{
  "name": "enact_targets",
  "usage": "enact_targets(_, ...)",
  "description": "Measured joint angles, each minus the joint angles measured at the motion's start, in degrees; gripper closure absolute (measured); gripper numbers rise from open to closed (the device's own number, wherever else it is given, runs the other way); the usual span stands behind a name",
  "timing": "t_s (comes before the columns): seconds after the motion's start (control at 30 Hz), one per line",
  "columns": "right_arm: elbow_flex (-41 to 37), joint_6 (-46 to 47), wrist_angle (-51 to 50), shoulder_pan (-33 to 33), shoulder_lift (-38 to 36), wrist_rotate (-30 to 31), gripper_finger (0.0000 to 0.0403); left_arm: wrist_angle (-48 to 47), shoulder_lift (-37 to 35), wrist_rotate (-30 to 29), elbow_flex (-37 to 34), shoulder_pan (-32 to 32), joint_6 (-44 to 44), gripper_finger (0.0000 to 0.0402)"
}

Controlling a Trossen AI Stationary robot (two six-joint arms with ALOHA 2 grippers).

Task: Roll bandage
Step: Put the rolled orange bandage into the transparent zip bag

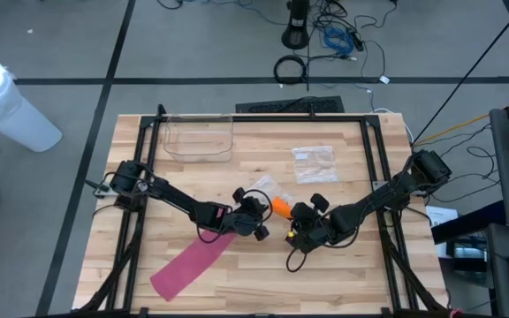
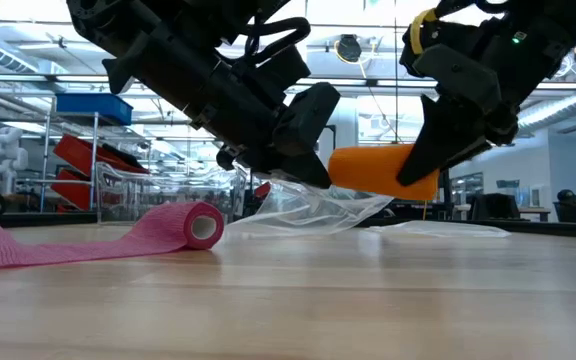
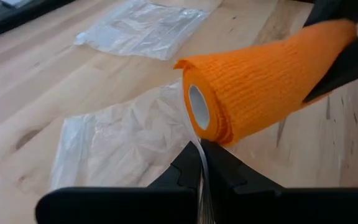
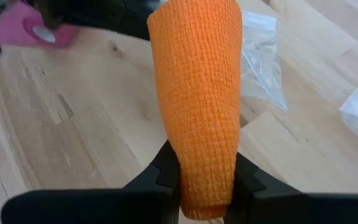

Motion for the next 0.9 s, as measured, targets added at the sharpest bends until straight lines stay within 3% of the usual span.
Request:
enact_targets(0.3, -0.09, 1.91, -0.46, 1.43, 4.08, -0.32, 0.0346, 2.66, -0.04, 0.14, 0.11, 0.09, -0.40, 0.0387)
enact_targets(0.6, -0.09, 2.85, -1.87, 1.52, 4.19, -3.38, 0.0346, 2.97, -0.04, 1.84, 0.11, 0.81, -0.40, 0.0387)
enact_targets(0.9, -0.09, 2.97, -1.81, 0.52, 4.16, -2.44, 0.0346, 2.78, -0.04, 3.45, 0.11, 0.54, -0.04, 0.0387)
